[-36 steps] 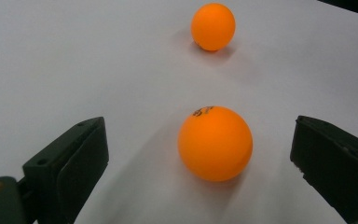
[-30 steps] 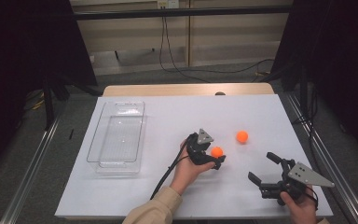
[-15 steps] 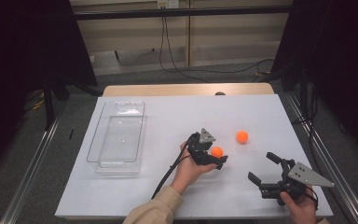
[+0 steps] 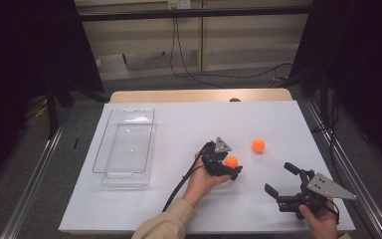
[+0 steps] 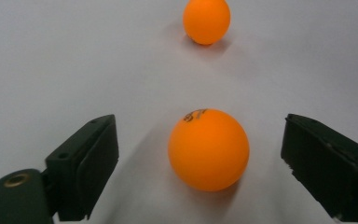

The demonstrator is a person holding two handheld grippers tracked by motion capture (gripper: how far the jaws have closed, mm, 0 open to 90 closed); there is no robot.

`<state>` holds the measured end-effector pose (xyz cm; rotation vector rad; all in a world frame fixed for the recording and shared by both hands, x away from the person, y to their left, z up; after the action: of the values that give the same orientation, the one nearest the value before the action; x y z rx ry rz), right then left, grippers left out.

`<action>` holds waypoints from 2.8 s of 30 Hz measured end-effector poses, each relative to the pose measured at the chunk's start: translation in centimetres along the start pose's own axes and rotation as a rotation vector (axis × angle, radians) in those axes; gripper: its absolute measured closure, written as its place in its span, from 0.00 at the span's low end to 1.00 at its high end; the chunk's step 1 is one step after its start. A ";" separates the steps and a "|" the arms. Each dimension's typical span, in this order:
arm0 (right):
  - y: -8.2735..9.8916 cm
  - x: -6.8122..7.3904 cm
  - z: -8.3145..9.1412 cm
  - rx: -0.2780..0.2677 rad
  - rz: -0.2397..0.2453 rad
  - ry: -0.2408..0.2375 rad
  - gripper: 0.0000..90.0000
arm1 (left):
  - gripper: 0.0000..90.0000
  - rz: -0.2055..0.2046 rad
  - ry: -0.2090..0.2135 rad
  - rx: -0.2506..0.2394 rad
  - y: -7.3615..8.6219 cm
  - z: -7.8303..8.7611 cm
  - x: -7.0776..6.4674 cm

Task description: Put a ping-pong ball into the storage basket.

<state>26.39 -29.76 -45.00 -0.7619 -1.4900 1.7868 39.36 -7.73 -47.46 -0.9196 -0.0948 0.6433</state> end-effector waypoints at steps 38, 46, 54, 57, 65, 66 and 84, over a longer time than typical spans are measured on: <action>0.0 0.0 0.0 0.001 0.003 -0.001 0.01 | 0.52 -0.006 0.019 0.051 0.5 -0.8 0.1; 0.0 0.0 0.1 0.000 0.003 -0.001 0.01 | 0.56 0.003 0.033 0.056 0.4 -0.7 0.1; 0.0 0.0 0.1 -0.001 0.000 0.001 0.01 | 0.56 0.023 0.048 0.057 0.3 -0.2 0.3; 0.0 0.0 0.1 -0.001 0.000 0.001 0.01 | 0.57 0.028 0.051 0.053 0.2 0.1 0.4; 0.0 -0.1 0.1 -0.002 0.000 0.002 0.01 | 0.57 0.052 0.070 0.049 0.1 0.6 0.3; 0.0 -0.1 0.1 -0.003 0.000 0.001 0.01 | 0.57 0.054 0.072 0.046 0.0 0.7 0.3; 0.0 0.0 0.2 -0.005 0.000 -0.002 0.01 | 0.57 0.087 0.073 0.026 -0.4 2.7 0.8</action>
<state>26.24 -29.83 -44.93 -0.7627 -1.4959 1.7854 39.26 -5.57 -45.62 -0.9247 0.0190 0.6894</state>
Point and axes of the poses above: each handheld gripper's, and its own axes: z roughly backward along the jaws, y roughly out of its underside, x roughly to its left, the point moved 3 cm from there along -z, roughly forward along the jaws, and after that the axes turned 5 degrees about z, right-handed, at the moved point
